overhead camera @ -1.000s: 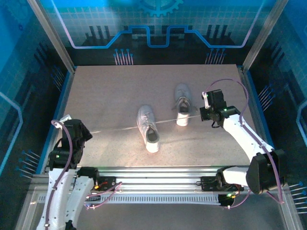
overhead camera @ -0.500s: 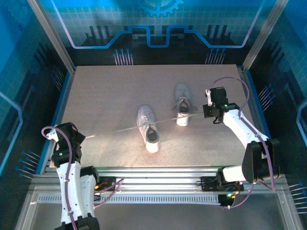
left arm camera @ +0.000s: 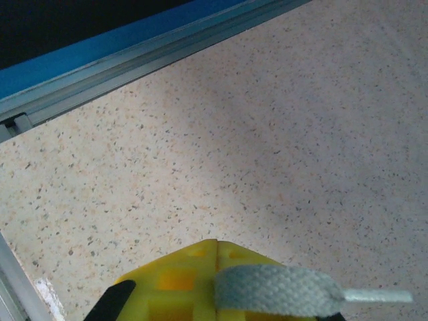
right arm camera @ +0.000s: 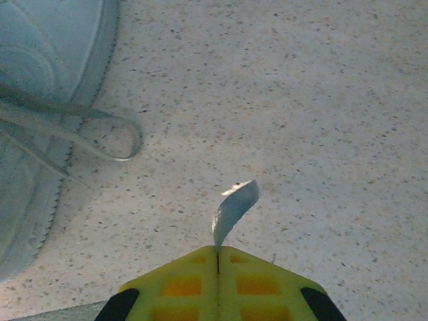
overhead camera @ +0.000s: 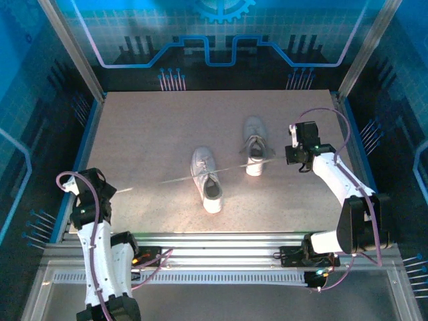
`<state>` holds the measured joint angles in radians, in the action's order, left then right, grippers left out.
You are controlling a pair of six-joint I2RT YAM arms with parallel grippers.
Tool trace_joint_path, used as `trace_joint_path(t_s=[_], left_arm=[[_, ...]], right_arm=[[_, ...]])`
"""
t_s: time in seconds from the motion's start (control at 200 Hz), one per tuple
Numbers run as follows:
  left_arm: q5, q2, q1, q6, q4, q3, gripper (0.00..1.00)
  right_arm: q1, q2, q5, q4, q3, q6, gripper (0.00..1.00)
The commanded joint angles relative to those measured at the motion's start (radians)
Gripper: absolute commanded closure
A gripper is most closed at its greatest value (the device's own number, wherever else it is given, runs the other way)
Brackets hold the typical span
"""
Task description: Tie the shoes
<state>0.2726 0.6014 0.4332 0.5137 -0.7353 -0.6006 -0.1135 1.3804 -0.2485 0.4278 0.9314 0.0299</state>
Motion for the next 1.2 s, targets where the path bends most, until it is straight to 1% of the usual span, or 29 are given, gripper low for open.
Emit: trace_joint_path(t_s=[0.0, 0.025, 0.065, 0.09, 0.165, 0.205, 0.25, 0.295, 0.37, 0.43, 0.52, 0.575, 0.615, 0.7, 0.82, 0.92, 1.015, 1.091, 1.191], left_arm=[[-0.116, 0.009, 0.006, -0.061, 0.058, -0.018, 0.98], [-0.137, 0.014, 0.002, -0.066, 0.062, -0.018, 0.92], [-0.157, 0.024, -0.005, -0.077, 0.062, -0.021, 0.81], [-0.167, 0.031, -0.01, -0.087, 0.062, -0.023, 0.77], [-0.19, 0.046, -0.036, -0.124, 0.058, -0.034, 0.64], [-0.209, 0.053, -0.052, -0.152, 0.066, -0.038, 0.56], [-0.225, 0.06, -0.074, -0.18, 0.074, -0.046, 0.52], [-0.265, 0.071, -0.097, -0.22, 0.098, -0.053, 0.5], [-0.398, 0.095, -0.141, -0.301, 0.185, -0.043, 0.49], [-0.543, 0.116, -0.191, -0.373, 0.288, -0.018, 0.49], [-0.725, 0.159, -0.297, -0.504, 0.446, 0.031, 0.49], [-0.8, 0.202, -0.368, -0.618, 0.51, 0.05, 0.5], [-0.806, 0.239, -0.425, -0.704, 0.523, 0.052, 0.49], [-0.79, 0.342, -0.526, -0.889, 0.502, 0.036, 0.44], [-0.755, 0.507, -0.63, -1.058, 0.473, -0.011, 0.44], [-0.715, 0.613, -0.695, -1.133, 0.5, -0.046, 0.42], [-0.702, 0.69, -0.736, -1.177, 0.554, -0.062, 0.39], [-0.695, 0.742, -0.75, -1.196, 0.588, -0.074, 0.36], [-0.727, 0.791, -0.755, -1.223, 0.596, -0.1, 0.36]], right_arm=[[-0.062, -0.047, 0.065, -0.015, -0.018, -0.012, 0.99], [-0.077, -0.056, 0.071, -0.008, -0.014, -0.01, 0.95], [-0.1, -0.067, 0.086, 0.007, -0.007, -0.008, 0.92], [-0.113, -0.074, 0.088, 0.017, 0.0, -0.002, 0.88], [-0.141, -0.099, 0.1, 0.047, 0.018, 0.001, 0.67], [-0.152, -0.111, 0.103, 0.069, 0.032, 0.003, 0.6], [-0.162, -0.126, 0.103, 0.097, 0.047, 0.004, 0.53], [-0.172, -0.144, 0.106, 0.122, 0.058, 0.006, 0.49], [-0.203, -0.177, 0.119, 0.164, 0.063, 0.016, 0.49], [-0.243, -0.203, 0.127, 0.186, 0.051, 0.035, 0.49], [-0.328, -0.236, 0.15, 0.188, 0.009, 0.085, 0.51], [-0.386, -0.242, 0.167, 0.163, -0.035, 0.128, 0.52], [-0.428, -0.239, 0.185, 0.131, -0.076, 0.163, 0.53], [-0.505, -0.208, 0.218, 0.047, -0.143, 0.234, 0.57], [-0.594, -0.116, 0.255, -0.087, -0.2, 0.29, 0.61], [-0.66, -0.01, 0.267, -0.174, -0.2, 0.3, 0.61], [-0.707, 0.094, 0.281, -0.234, -0.17, 0.298, 0.6], [-0.736, 0.157, 0.3, -0.269, -0.139, 0.299, 0.6], [-0.77, 0.203, 0.334, -0.332, -0.118, 0.3, 0.6]])
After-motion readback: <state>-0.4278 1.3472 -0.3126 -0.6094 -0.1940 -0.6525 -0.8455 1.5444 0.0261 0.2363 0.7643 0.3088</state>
